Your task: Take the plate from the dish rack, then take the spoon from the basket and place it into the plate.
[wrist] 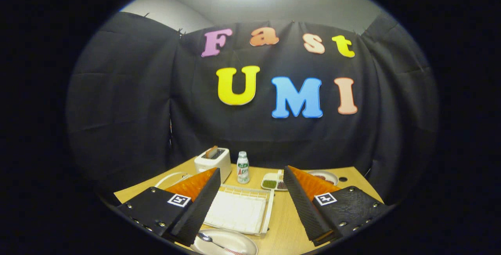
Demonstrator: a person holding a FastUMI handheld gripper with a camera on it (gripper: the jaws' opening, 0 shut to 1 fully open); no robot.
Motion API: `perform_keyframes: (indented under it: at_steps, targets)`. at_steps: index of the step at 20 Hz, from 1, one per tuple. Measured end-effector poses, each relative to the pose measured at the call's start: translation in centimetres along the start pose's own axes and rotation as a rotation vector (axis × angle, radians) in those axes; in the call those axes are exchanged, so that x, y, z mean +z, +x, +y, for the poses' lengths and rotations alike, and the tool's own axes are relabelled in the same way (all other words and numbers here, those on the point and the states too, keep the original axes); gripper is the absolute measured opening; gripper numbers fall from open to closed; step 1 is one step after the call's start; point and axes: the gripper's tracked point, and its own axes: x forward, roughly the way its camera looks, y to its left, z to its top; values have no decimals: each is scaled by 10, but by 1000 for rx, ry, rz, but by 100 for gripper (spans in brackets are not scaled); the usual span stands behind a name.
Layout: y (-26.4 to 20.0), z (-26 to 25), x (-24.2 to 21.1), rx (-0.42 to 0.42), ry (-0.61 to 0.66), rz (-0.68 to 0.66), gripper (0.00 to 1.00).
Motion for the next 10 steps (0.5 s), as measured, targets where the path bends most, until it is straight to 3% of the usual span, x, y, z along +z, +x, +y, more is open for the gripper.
perform_keyframes:
  at_steps: [3,10]
  targets:
    - [3,-19,25,-35,-13,-77,99]
    - [7,-62,30,-122,17,-115,99]
